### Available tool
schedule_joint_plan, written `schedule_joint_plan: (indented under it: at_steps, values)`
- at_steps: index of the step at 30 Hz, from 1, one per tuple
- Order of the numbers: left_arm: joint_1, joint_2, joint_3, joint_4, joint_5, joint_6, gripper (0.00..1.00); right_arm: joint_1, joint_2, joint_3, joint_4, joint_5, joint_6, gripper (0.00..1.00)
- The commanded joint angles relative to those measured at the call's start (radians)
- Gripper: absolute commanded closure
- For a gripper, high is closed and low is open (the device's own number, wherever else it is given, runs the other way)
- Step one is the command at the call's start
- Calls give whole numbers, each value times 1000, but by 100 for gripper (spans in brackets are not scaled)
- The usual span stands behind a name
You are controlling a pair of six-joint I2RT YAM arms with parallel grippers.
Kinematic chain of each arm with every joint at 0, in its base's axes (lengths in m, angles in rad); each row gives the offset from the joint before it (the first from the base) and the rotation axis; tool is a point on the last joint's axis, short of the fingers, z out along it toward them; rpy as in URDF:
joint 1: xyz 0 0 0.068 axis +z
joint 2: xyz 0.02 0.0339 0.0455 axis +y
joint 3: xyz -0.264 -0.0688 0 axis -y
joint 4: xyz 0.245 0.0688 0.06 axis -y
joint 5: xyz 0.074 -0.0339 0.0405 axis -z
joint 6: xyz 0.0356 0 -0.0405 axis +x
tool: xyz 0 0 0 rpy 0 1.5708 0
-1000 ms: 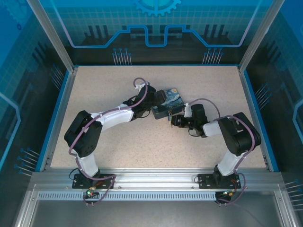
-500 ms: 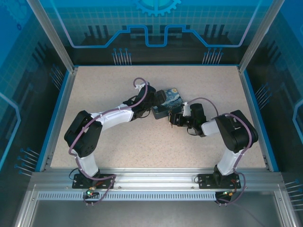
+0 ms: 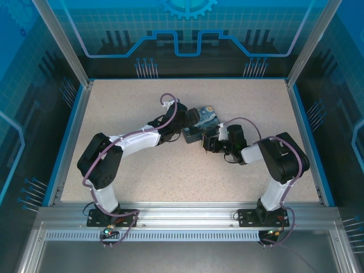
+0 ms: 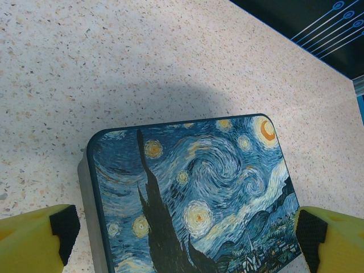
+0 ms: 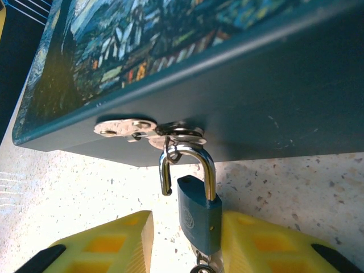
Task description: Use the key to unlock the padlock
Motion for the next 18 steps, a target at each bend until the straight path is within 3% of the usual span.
schedule_joint_plan:
  at_steps: [1,18]
  values:
    - [1,1,4,10,-7,-14,1,21,-20,-9,-40,12,-23,64]
    - [3,14,5,18,-5,-21,1,21,-20,-13,-54,32,-30,69]
